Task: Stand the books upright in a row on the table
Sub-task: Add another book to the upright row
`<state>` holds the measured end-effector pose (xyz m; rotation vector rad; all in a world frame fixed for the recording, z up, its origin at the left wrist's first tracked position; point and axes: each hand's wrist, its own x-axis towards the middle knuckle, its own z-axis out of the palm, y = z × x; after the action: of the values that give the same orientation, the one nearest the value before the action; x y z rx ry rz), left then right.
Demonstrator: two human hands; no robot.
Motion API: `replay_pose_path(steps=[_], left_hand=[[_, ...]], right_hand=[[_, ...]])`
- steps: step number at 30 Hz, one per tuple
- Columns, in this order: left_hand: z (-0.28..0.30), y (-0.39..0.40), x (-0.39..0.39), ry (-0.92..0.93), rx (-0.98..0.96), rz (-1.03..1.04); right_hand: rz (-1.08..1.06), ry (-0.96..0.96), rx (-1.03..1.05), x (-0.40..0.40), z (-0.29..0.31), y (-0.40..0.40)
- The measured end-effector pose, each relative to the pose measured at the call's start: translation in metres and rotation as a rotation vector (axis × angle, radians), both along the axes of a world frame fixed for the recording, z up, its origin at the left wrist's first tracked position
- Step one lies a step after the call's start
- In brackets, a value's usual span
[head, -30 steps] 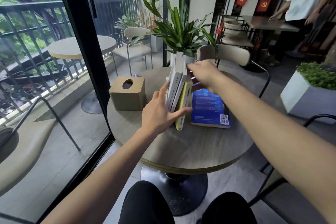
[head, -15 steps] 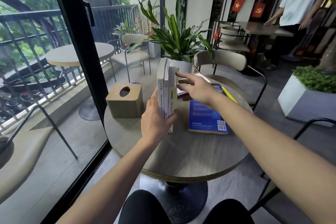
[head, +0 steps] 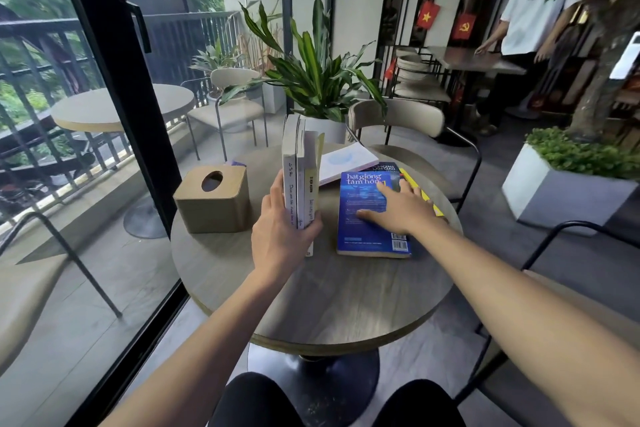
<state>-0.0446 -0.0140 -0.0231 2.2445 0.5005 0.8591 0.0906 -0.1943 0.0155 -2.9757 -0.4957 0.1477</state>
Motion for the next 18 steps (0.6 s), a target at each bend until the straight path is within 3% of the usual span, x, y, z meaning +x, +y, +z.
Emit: replay_pose_path(steps=[7, 18], left_hand=[[-0.001, 0.001, 0.000, 0.010, 0.004, 0.009], [0.001, 0.003, -0.004, 0.013, 0.005, -0.034]], right_hand=[[-0.177, 0.084, 0.235, -0.001, 0.002, 0.016], [-0.282, -0.051, 0.749, -0.017, 0.011, 0.033]])
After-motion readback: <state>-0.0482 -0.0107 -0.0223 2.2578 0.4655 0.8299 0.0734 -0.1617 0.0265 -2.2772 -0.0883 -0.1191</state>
